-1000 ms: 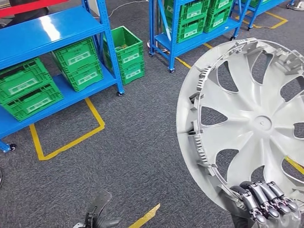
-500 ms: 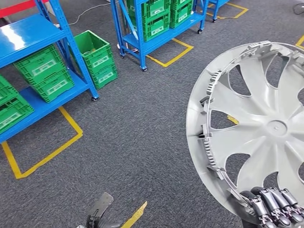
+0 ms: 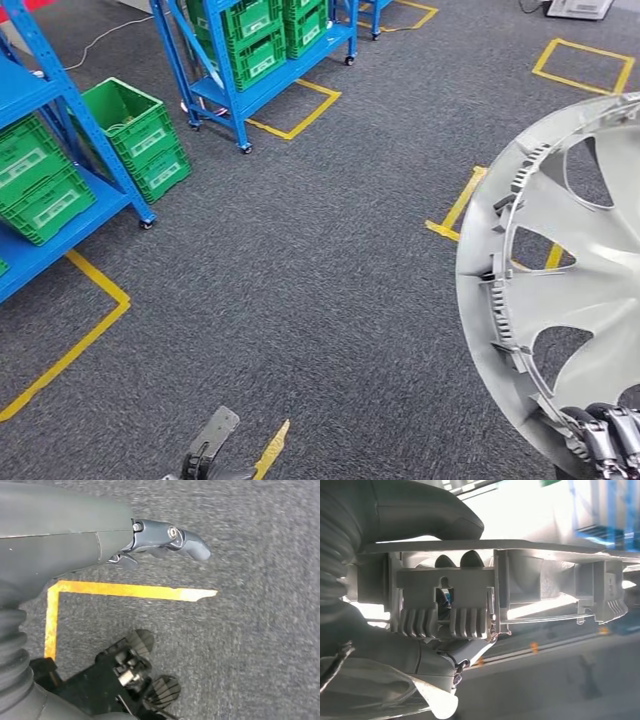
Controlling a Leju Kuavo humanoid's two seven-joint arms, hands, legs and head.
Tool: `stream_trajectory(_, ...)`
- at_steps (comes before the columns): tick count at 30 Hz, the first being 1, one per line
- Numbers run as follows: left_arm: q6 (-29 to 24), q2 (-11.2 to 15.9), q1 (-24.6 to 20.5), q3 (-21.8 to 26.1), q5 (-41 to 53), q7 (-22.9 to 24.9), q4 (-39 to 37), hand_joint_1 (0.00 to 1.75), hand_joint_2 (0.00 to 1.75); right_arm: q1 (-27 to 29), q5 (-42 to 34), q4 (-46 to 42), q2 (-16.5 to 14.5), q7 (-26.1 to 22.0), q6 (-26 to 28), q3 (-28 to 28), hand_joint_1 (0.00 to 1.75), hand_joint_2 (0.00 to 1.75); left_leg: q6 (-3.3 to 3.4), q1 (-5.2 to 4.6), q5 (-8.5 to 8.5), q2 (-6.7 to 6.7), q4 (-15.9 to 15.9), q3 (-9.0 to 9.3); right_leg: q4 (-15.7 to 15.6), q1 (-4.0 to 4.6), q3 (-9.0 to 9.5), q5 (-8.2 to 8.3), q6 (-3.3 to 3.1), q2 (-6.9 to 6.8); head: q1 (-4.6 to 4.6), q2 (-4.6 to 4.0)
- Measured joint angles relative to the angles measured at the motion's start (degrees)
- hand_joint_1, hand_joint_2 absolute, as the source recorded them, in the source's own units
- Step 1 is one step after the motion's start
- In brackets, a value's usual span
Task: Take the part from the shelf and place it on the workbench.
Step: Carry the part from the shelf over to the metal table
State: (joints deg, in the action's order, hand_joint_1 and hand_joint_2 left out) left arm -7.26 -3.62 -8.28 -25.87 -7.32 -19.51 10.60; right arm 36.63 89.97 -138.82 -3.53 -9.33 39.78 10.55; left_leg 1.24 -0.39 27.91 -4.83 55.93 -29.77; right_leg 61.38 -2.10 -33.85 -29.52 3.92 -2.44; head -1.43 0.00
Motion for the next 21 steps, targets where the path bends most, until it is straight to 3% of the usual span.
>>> stream_trajectory(2,-0.04,0.04,-0.09,0.17,0.09,-0.03,0.00,0.00,1.75,0.23,0.01,-0.33,-0.65,-0.14,0.00,-0.73,1.75,1.75,-0.95,-0.04,0.33,-0.78,0.67,-0.05,-3.44,0.22,2.11,0.49,-0.80,-0.61,0.21,0.00)
stream_trajectory(4,-0.05,-0.08,-0.15,0.28,0.13,-0.05,0.00,0.00,1.75,0.54,-0.02,-0.58,-1.26,-0.24,0.00,-1.33,1.75,1.75,-1.57,0.10,0.30,-1.41,0.79,0.04,-3.25,0.51,1.87,0.72,-2.14,0.48,0.46,0.00)
stream_trajectory(6,-0.07,-0.21,-0.21,0.33,0.21,-0.05,0.00,0.00,1.75,0.85,-0.06,-0.87,-1.90,-0.42,0.00,-1.93,1.75,1.75,-2.18,0.43,1.54,-0.02,1.87,-0.29,-3.31,0.53,1.55,1.07,-2.95,1.36,0.58,0.00)
stream_trajectory(8,-0.11,-0.27,-0.05,0.38,0.30,-0.05,0.00,0.00,1.75,0.95,-0.07,-1.19,-2.64,-0.67,0.00,-2.43,1.75,1.75,-2.50,0.63,5.37,2.86,7.29,-2.42,-3.38,0.56,1.18,1.48,-3.62,2.37,0.75,0.00)
stream_trajectory(10,-0.13,-0.27,0.35,0.50,0.33,-0.06,0.00,0.00,1.75,0.99,-0.06,-1.43,-3.29,-0.98,0.00,-2.94,1.75,1.75,-2.30,0.62,9.16,4.13,15.23,-5.69,-3.36,0.91,0.71,1.79,-4.11,3.68,0.80,0.00)
stream_trajectory(11,-0.13,-0.28,0.52,0.60,0.33,-0.07,0.00,0.00,1.75,1.06,-0.05,-1.52,-3.60,-1.13,0.00,-3.26,1.75,1.75,-2.06,0.57,9.67,4.28,17.49,-6.61,-3.35,1.13,0.55,1.92,-4.27,4.44,0.81,0.00)
stream_trajectory(12,-0.13,-0.28,0.63,0.72,0.34,-0.09,0.00,0.00,1.75,1.14,-0.05,-1.64,-3.93,-1.24,0.00,-3.62,1.75,1.75,-1.72,0.47,9.06,4.38,17.71,-6.60,-3.34,1.33,0.47,2.02,-4.39,5.22,0.80,0.00)
stream_trajectory(14,-0.13,-0.27,0.69,1.01,0.41,-0.16,0.00,0.00,1.75,1.28,-0.05,-1.95,-4.56,-1.38,0.00,-4.24,1.75,1.75,-0.73,0.08,5.04,5.53,11.79,-3.71,-3.33,1.55,0.50,2.20,-4.45,6.78,0.79,0.00)
stream_trajectory(16,-0.14,0.00,0.70,1.28,0.49,-0.21,0.00,0.00,1.75,1.25,-0.06,-2.29,-5.07,-1.46,0.00,-4.86,1.75,1.75,0.45,-0.27,1.74,8.75,4.62,-0.53,-3.25,1.47,0.29,2.48,-4.19,8.19,0.78,0.00)
stream_trajectory(18,-0.15,0.15,0.72,1.51,0.52,-0.24,0.00,0.00,1.75,1.27,-0.06,-2.59,-5.50,-1.52,0.00,-5.45,1.75,1.75,1.21,-0.51,1.19,10.36,1.86,0.43,-3.22,1.14,-0.41,2.96,-3.55,9.55,1.01,0.00)
stream_trajectory(20,-0.16,0.01,0.64,1.76,0.52,-0.31,0.00,0.00,1.75,1.51,-0.06,-3.03,-5.95,-1.52,0.00,-5.96,1.75,1.75,1.24,-0.47,0.91,8.90,0.65,0.60,-3.35,0.96,-1.26,3.45,-2.84,10.31,1.19,0.00)
stream_trajectory(21,-0.17,-0.10,0.60,1.90,0.54,-0.36,0.00,0.00,1.75,1.61,-0.07,-3.25,-6.13,-1.48,0.00,-6.22,1.75,1.75,1.18,-0.32,0.58,8.09,-0.17,0.77,-2.92,1.09,-1.82,3.14,-2.62,9.26,1.11,0.00)
